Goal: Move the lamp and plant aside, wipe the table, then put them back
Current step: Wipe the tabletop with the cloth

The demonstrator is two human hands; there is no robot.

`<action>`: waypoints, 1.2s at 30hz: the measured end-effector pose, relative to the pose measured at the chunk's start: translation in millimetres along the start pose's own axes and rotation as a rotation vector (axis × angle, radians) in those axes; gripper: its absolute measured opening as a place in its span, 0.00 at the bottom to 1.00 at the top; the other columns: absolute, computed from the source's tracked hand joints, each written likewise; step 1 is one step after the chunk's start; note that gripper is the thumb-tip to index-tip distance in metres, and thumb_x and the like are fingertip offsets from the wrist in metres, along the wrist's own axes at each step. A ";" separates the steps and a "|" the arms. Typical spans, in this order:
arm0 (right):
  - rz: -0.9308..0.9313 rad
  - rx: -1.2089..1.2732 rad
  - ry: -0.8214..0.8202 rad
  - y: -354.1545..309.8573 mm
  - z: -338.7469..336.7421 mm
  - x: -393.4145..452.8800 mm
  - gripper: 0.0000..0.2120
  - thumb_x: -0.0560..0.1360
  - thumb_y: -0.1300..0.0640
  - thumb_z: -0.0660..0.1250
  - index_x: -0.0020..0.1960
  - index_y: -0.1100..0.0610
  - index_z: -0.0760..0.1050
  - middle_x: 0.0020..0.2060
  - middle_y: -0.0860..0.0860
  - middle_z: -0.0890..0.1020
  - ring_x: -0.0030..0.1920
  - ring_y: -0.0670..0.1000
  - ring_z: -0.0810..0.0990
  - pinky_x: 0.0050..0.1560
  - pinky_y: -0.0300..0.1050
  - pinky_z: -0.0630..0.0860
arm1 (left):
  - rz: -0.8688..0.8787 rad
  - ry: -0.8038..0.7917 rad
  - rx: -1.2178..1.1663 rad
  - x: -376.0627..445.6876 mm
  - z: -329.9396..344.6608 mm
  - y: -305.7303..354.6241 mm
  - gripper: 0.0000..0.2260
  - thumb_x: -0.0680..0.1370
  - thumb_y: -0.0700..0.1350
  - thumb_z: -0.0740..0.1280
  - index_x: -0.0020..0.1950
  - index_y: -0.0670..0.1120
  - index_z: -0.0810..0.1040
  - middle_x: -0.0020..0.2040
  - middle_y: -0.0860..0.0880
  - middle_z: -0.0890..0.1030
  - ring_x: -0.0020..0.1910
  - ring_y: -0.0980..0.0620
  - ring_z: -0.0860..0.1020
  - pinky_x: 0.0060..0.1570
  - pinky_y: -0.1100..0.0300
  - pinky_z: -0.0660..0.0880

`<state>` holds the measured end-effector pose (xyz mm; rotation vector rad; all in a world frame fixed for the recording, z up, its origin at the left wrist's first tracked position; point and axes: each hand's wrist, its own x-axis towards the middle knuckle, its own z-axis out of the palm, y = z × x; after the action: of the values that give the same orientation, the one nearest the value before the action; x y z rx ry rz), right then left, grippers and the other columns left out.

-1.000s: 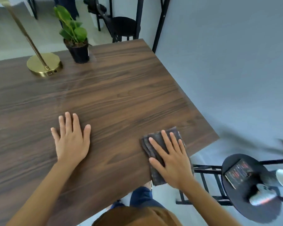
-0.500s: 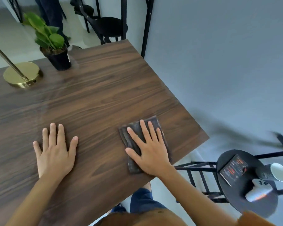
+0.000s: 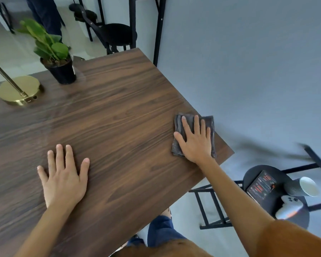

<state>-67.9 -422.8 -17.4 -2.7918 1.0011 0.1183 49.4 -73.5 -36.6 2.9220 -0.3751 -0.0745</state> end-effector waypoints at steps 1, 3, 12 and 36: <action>-0.036 -0.012 0.004 7.7 1.5 -21.9 0.32 0.78 0.32 0.41 0.79 0.41 0.41 0.80 0.54 0.44 0.79 0.60 0.43 0.76 0.60 0.41 | 0.006 0.001 0.001 -0.3 0.2 -1.0 0.33 0.79 0.64 0.44 0.78 0.45 0.52 0.79 0.43 0.52 0.77 0.42 0.48 0.72 0.37 0.48; -0.003 -0.026 0.019 31.3 2.6 -54.6 0.32 0.77 0.31 0.40 0.78 0.39 0.42 0.80 0.53 0.46 0.79 0.59 0.44 0.76 0.60 0.43 | 0.008 -0.003 -0.002 -0.8 -0.1 -1.6 0.34 0.78 0.65 0.42 0.78 0.44 0.52 0.79 0.43 0.53 0.77 0.42 0.49 0.71 0.37 0.48; 0.292 0.068 -0.024 1.7 -9.7 55.6 0.35 0.78 0.32 0.42 0.80 0.45 0.43 0.79 0.59 0.46 0.78 0.65 0.44 0.75 0.65 0.43 | 0.004 -0.006 0.010 -0.5 -0.7 2.8 0.34 0.78 0.63 0.43 0.77 0.43 0.53 0.79 0.43 0.53 0.77 0.42 0.49 0.72 0.37 0.47; -0.257 -0.018 -0.110 -86.3 -18.0 219.6 0.34 0.78 0.31 0.41 0.79 0.44 0.43 0.80 0.57 0.44 0.78 0.62 0.43 0.76 0.64 0.46 | -0.298 0.042 -0.008 28.1 -6.7 -42.0 0.34 0.77 0.67 0.46 0.78 0.48 0.53 0.79 0.48 0.51 0.78 0.48 0.46 0.72 0.38 0.46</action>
<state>156.7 -497.5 -17.2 -2.8646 0.6130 0.2443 87.3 -39.6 -39.0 2.9422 0.0688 -0.0560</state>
